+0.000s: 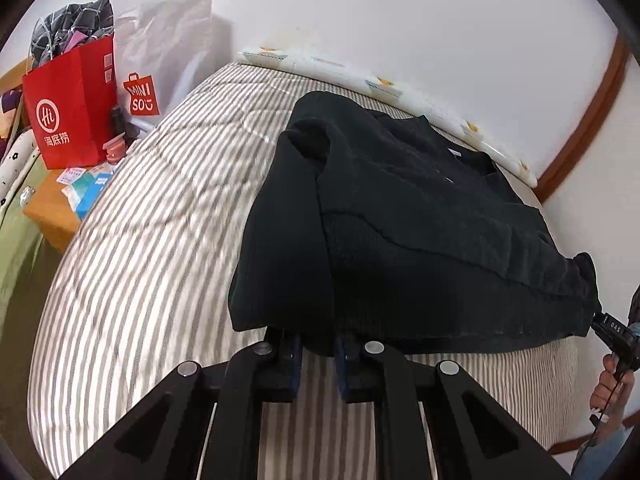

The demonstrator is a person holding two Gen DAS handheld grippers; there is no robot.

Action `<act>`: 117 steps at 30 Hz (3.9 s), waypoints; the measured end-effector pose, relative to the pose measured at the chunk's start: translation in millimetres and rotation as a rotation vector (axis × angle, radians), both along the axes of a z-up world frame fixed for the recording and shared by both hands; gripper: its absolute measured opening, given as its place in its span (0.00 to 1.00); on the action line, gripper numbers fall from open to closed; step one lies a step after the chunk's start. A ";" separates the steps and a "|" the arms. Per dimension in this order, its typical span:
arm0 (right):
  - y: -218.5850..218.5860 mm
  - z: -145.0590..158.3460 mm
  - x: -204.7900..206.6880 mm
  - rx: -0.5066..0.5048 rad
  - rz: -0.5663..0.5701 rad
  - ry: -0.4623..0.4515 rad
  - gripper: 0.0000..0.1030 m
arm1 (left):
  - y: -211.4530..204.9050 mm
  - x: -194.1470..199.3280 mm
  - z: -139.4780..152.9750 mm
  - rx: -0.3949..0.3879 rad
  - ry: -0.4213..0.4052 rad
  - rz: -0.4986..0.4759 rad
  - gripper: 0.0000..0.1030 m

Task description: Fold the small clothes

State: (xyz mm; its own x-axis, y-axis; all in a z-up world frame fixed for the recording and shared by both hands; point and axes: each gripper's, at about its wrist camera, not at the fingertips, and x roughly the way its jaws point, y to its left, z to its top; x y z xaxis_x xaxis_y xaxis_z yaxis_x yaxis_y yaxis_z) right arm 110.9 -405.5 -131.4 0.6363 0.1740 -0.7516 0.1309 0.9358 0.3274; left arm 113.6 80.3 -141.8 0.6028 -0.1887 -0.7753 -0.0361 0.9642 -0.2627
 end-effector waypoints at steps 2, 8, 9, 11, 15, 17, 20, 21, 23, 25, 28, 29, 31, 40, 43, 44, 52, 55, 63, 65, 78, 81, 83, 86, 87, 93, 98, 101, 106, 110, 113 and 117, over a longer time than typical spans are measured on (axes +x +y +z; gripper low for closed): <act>-2.7 -0.6 -14.1 -0.016 -0.009 0.001 0.18 | -2.5 -13.1 0.8 -0.002 -0.006 -0.011 0.12; -8.9 -0.7 -35.4 -0.030 -0.026 0.003 0.18 | -8.1 -35.5 -1.4 0.008 -0.007 -0.039 0.13; -8.4 -0.2 -35.9 -0.032 -0.032 0.002 0.19 | -8.2 -36.2 -1.6 0.008 -0.006 -0.040 0.13; -5.5 2.0 -38.4 -0.064 -0.040 0.011 0.22 | -8.7 -37.7 -0.3 0.012 -0.006 -0.045 0.13; -1.6 14.8 -47.3 -0.159 -0.084 0.023 0.30 | -9.2 -43.6 4.6 0.027 -0.009 -0.057 0.14; 0.5 26.2 -56.8 -0.198 -0.100 -0.002 0.31 | -9.2 -48.0 6.3 0.034 -0.009 -0.062 0.14; 10.6 41.8 -71.6 -0.231 -0.103 -0.051 0.32 | -8.9 -55.3 7.3 0.027 -0.013 -0.070 0.19; 19.8 45.7 -75.5 -0.236 -0.068 -0.060 0.32 | -8.8 -57.9 7.6 0.020 -0.012 -0.075 0.24; 37.6 47.9 -80.1 -0.235 0.000 -0.070 0.31 | -11.0 -63.9 9.3 0.015 -0.018 -0.099 0.27; 61.5 41.2 -86.9 -0.224 0.086 -0.065 0.31 | -15.8 -71.2 12.0 0.023 -0.034 -0.130 0.30; 88.6 17.4 -87.8 -0.223 0.177 -0.019 0.26 | -26.5 -79.6 15.5 0.027 -0.047 -0.181 0.31; 95.7 7.7 -85.9 -0.231 0.194 0.000 0.23 | -30.2 -80.6 16.0 0.023 -0.046 -0.199 0.31; 101.6 -6.2 -80.1 -0.228 0.202 0.028 0.18 | -36.6 -81.1 15.6 0.019 -0.044 -0.224 0.31; 87.8 -15.3 -65.5 -0.186 0.112 0.023 0.14 | -66.0 -53.0 2.9 0.013 0.013 -0.278 0.31; 92.6 -15.2 -60.5 -0.202 0.085 0.025 0.13 | -75.6 -38.3 -7.1 0.042 0.033 -0.277 0.31; 92.7 -14.7 -59.0 -0.200 0.073 0.024 0.13 | -76.8 -36.6 -8.3 0.046 0.036 -0.276 0.31; 94.1 -5.4 -34.3 -0.187 0.037 0.002 0.13 | -81.1 -19.5 11.4 0.040 -0.013 -0.316 0.30; 95.5 0.8 -21.0 -0.189 0.034 -0.009 0.13 | -79.4 -6.0 20.0 0.042 -0.040 -0.310 0.30; 98.7 27.4 -0.5 -0.247 0.112 -0.006 0.13 | -73.5 27.8 40.6 0.010 -0.095 -0.260 0.30; 89.7 29.7 2.7 -0.208 0.122 -0.010 0.13 | -74.8 35.5 41.2 0.010 -0.100 -0.252 0.30; 81.7 29.8 81.5 -0.141 0.048 -0.029 0.11 | -81.1 89.4 56.1 -0.030 -0.089 -0.263 0.31; 75.5 17.8 108.2 -0.146 0.006 0.007 0.11 | -83.3 85.0 62.2 -0.060 -0.099 -0.295 0.33; 72.0 9.9 120.0 -0.144 -0.012 0.039 0.11 | -83.9 79.2 65.5 -0.073 -0.102 -0.305 0.34; 74.6 8.9 121.7 -0.163 -0.011 0.043 0.13 | -84.2 64.1 71.3 -0.095 -0.119 -0.344 0.39; 76.4 11.0 118.5 -0.175 -0.004 0.034 0.14 | -84.8 58.4 72.6 -0.093 -0.122 -0.356 0.43; 79.2 20.2 95.4 -0.243 0.037 -0.014 0.44 | -86.8 12.2 67.3 -0.008 -0.132 -0.396 0.51; 62.6 23.1 90.3 -0.271 0.024 -0.002 0.49 | -67.5 -12.1 44.8 0.061 -0.099 -0.350 0.57; 54.7 25.1 91.6 -0.336 -0.015 -0.005 0.58 | -54.1 -13.1 28.3 0.077 -0.058 -0.323 0.58; 50.2 19.8 105.2 -0.315 0.014 0.025 0.59 | -50.5 5.3 19.7 0.140 -0.057 -0.285 0.58; 52.7 8.9 119.8 -0.305 0.045 0.066 0.58 | -61.7 35.3 17.1 0.256 -0.077 -0.279 0.58; 55.5 2.6 128.6 -0.310 0.060 0.079 0.40 | -60.6 57.2 18.2 0.224 -0.084 -0.269 0.58; 53.1 6.2 134.5 -0.286 0.079 0.047 0.02 | -53.7 94.9 26.5 0.128 -0.077 -0.222 0.57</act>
State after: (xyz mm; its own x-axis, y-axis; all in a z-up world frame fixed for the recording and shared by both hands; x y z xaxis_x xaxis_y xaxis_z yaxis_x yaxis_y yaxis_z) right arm 245.4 -352.4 -125.1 0.5926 -0.0013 -0.8055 0.0625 0.9971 0.0443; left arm 208.5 26.5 -115.3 0.6158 -0.2263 -0.7547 0.1951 0.9718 -0.1322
